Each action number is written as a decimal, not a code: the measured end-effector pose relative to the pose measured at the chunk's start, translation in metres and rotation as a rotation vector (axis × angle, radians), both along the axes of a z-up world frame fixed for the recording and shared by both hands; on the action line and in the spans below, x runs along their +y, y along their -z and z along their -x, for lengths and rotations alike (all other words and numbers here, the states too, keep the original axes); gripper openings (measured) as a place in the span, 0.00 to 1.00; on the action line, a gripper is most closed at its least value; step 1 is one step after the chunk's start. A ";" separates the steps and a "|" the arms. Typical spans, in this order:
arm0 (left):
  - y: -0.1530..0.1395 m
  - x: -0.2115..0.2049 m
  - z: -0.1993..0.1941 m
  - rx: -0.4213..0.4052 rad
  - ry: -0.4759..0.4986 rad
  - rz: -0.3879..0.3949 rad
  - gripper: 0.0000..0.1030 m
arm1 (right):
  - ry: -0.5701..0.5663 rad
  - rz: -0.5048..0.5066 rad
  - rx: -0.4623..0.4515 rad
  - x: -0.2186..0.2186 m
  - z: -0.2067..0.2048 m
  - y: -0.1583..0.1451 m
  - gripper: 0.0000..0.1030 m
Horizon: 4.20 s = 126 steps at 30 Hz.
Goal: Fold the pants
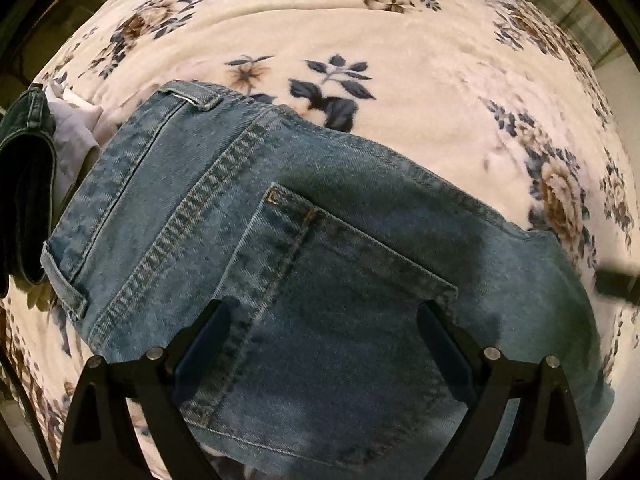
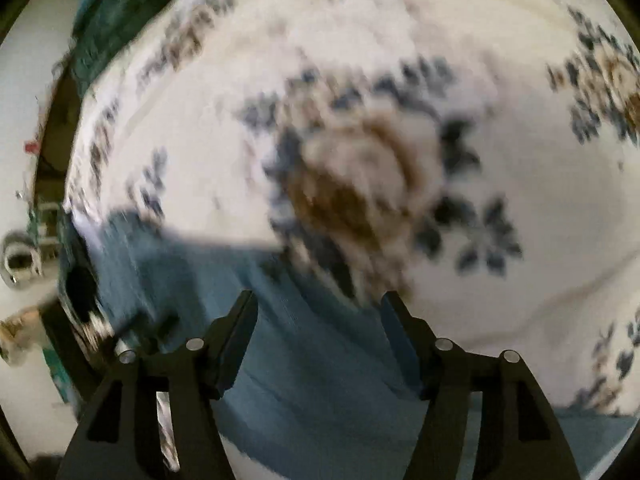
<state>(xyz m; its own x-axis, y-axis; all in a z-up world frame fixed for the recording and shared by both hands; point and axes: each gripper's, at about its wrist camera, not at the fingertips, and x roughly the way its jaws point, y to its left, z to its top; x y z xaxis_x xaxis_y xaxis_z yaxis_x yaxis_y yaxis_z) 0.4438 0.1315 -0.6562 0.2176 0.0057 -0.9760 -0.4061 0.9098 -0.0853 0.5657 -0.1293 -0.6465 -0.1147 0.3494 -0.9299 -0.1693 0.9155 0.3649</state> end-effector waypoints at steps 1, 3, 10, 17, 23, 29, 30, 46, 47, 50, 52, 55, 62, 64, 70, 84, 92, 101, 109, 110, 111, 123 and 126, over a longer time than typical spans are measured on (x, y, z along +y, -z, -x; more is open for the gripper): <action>-0.001 -0.002 0.001 -0.001 0.001 0.002 0.93 | -0.024 0.017 0.017 -0.003 0.006 0.005 0.61; -0.004 -0.007 0.002 -0.004 0.014 -0.007 0.93 | -0.116 0.069 -0.014 0.005 0.024 0.015 0.07; -0.006 -0.026 0.008 0.000 0.057 -0.053 0.93 | 0.031 0.141 -0.052 -0.002 0.017 0.052 0.07; -0.020 -0.050 0.019 -0.031 0.088 -0.041 0.93 | 0.142 0.115 -0.178 -0.068 0.035 -0.024 0.64; -0.025 -0.073 0.020 -0.039 0.123 -0.052 0.93 | -0.046 0.252 -0.119 -0.071 0.062 0.015 0.10; -0.021 -0.074 0.027 -0.039 0.143 -0.099 0.93 | 0.046 0.405 -0.177 -0.081 0.051 0.051 0.10; -0.022 -0.073 0.030 -0.048 0.143 -0.102 0.93 | 0.098 0.367 -0.182 -0.088 0.053 0.043 0.10; 0.012 -0.021 0.110 0.068 -0.160 0.183 0.93 | 1.269 -0.161 0.024 -0.292 0.352 0.056 0.67; 0.017 -0.018 0.110 0.070 -0.188 0.195 0.93 | 1.298 -0.205 0.000 -0.297 0.355 0.068 0.55; 0.024 -0.020 0.108 0.075 -0.207 0.192 0.93 | 1.246 -0.141 -0.170 -0.294 0.339 0.074 0.17; 0.023 -0.026 0.106 0.075 -0.191 0.170 0.93 | 1.197 -0.086 -0.255 -0.287 0.328 0.061 0.14; 0.023 -0.034 0.104 0.070 -0.161 0.139 0.93 | 1.196 -0.090 -0.319 -0.295 0.333 0.043 0.14; 0.028 -0.040 0.105 0.059 -0.163 0.147 1.00 | 1.315 -0.306 -0.127 -0.338 0.372 0.080 0.43; 0.033 -0.043 0.106 0.063 -0.167 0.145 1.00 | 1.387 -0.278 -0.162 -0.355 0.389 0.072 0.58; 0.038 -0.057 0.108 0.038 -0.172 0.078 1.00 | 1.538 -0.318 -0.228 -0.436 0.407 0.092 0.61; -0.008 -0.142 0.082 -0.032 0.053 0.122 1.00 | 1.536 -0.479 -0.288 -0.468 0.376 0.125 0.16; -0.021 -0.170 0.049 -0.040 0.170 0.096 1.00 | 1.440 -0.336 -0.511 -0.444 0.368 0.035 0.09; -0.050 -0.116 0.064 -0.029 0.123 0.092 1.00 | 0.831 -0.135 -0.602 -0.277 0.279 -0.081 0.09; -0.071 -0.026 0.100 -0.034 0.019 0.024 1.00 | 0.350 0.029 -0.518 -0.046 0.250 -0.018 0.09; -0.072 -0.017 0.102 -0.037 0.013 0.012 1.00 | 0.290 0.066 -0.511 -0.018 0.252 -0.007 0.09; -0.072 -0.010 0.103 -0.037 0.010 0.005 1.00 | 0.234 0.098 -0.509 0.007 0.251 0.006 0.09; -0.064 -0.040 0.050 -0.070 0.121 0.276 1.00 | 0.230 -0.068 -0.285 0.004 0.253 -0.003 0.77; -0.039 -0.073 0.028 0.015 0.185 0.431 1.00 | 0.345 -0.081 -0.276 -0.034 0.265 -0.023 0.77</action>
